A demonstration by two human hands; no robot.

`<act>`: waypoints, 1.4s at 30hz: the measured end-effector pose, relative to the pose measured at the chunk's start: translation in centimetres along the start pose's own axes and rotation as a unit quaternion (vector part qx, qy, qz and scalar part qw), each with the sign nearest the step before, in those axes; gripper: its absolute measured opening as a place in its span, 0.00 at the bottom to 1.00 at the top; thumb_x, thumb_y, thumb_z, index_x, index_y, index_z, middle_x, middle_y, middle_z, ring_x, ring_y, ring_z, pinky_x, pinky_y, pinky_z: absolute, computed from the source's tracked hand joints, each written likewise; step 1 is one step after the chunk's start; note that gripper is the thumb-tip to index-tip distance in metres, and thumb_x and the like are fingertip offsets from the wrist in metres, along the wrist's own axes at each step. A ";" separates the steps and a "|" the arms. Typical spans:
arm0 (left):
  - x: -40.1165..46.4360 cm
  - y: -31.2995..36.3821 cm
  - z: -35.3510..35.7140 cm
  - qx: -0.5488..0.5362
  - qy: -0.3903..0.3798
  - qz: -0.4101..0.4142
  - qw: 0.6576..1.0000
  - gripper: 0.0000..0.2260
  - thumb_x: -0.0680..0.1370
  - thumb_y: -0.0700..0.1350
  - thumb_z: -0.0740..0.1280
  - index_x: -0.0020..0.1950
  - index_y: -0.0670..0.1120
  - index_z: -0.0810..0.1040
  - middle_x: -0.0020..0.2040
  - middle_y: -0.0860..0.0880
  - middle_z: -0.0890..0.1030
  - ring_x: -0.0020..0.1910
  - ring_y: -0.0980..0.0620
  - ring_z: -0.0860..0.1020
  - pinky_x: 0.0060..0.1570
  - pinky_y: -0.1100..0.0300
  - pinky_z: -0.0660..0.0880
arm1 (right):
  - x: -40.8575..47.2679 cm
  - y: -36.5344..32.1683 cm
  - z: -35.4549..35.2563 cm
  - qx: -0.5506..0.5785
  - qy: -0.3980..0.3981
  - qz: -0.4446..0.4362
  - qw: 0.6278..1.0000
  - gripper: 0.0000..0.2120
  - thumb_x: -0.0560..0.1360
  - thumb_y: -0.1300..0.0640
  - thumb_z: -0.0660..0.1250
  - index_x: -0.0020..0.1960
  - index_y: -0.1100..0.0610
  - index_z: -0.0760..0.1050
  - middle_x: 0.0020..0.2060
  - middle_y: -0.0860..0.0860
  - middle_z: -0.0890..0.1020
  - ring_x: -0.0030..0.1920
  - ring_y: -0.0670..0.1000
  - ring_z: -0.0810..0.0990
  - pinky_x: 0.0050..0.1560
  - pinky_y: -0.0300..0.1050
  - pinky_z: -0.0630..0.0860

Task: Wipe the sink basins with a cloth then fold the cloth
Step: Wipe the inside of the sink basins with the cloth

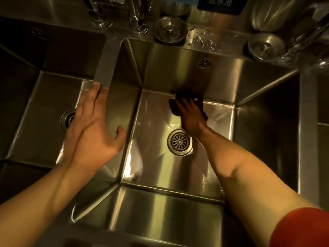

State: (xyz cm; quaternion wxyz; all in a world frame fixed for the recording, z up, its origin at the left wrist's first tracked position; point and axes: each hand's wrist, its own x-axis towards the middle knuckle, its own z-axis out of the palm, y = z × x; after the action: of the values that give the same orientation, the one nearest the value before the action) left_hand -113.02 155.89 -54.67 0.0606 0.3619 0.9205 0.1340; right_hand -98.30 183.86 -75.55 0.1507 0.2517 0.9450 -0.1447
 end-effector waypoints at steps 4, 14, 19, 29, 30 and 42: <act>-0.1 0.2 0.0 -0.027 0.000 -0.008 1.000 0.43 0.71 0.58 0.66 0.84 0.48 0.55 0.84 0.48 0.55 0.83 0.48 0.52 0.76 0.53 0.56 | -3.7 4.4 0.6 0.004 0.026 0.108 0.994 0.36 0.80 0.58 0.59 0.84 0.49 0.47 0.83 0.52 0.50 0.82 0.60 0.45 0.80 0.58 0.52; 0.2 0.5 -0.5 -0.003 -0.021 -0.020 1.000 0.43 0.71 0.57 0.64 0.84 0.50 0.53 0.85 0.50 0.52 0.84 0.46 0.53 0.76 0.51 0.55 | -14.3 4.4 4.5 0.025 0.018 0.130 0.991 0.32 0.80 0.61 0.55 0.83 0.56 0.54 0.81 0.61 0.53 0.80 0.68 0.53 0.78 0.65 0.52; 0.3 0.3 -0.3 0.000 -0.019 -0.013 1.000 0.43 0.71 0.58 0.63 0.84 0.47 0.55 0.84 0.47 0.55 0.83 0.44 0.54 0.78 0.47 0.59 | -20.3 0.4 9.0 0.000 -0.134 -0.168 0.977 0.40 0.80 0.59 0.59 0.83 0.48 0.39 0.81 0.54 0.37 0.80 0.66 0.35 0.79 0.64 0.40; 0.0 0.8 -0.6 -0.006 -0.028 -0.031 0.999 0.43 0.74 0.56 0.68 0.85 0.52 0.51 0.85 0.55 0.50 0.84 0.52 0.48 0.73 0.49 0.60 | -12.7 -12.8 10.2 -0.043 -0.167 -0.367 0.914 0.35 0.82 0.53 0.60 0.84 0.49 0.47 0.83 0.52 0.45 0.82 0.61 0.38 0.80 0.62 0.47; -0.1 0.8 -0.7 -0.017 -0.029 -0.029 0.999 0.42 0.74 0.56 0.68 0.85 0.52 0.52 0.85 0.54 0.50 0.84 0.53 0.47 0.74 0.51 0.58 | -11.4 -13.9 9.8 -0.063 -0.157 -0.370 0.913 0.34 0.82 0.53 0.58 0.84 0.49 0.46 0.83 0.52 0.44 0.82 0.61 0.38 0.80 0.61 0.47; -0.1 0.9 -0.6 -0.018 -0.009 -0.018 1.000 0.44 0.71 0.56 0.67 0.84 0.49 0.55 0.85 0.52 0.53 0.84 0.51 0.51 0.73 0.55 0.58 | -2.6 -9.1 -6.7 -0.041 -0.107 -0.074 0.991 0.33 0.85 0.62 0.52 0.83 0.52 0.37 0.82 0.54 0.39 0.82 0.59 0.40 0.79 0.49 0.50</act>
State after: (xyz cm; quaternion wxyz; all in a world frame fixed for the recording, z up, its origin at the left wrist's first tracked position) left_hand -112.52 156.29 -53.83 0.0781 0.3457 0.9236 0.1463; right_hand -102.26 177.52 -66.73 0.2505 0.1580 0.9444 -0.1428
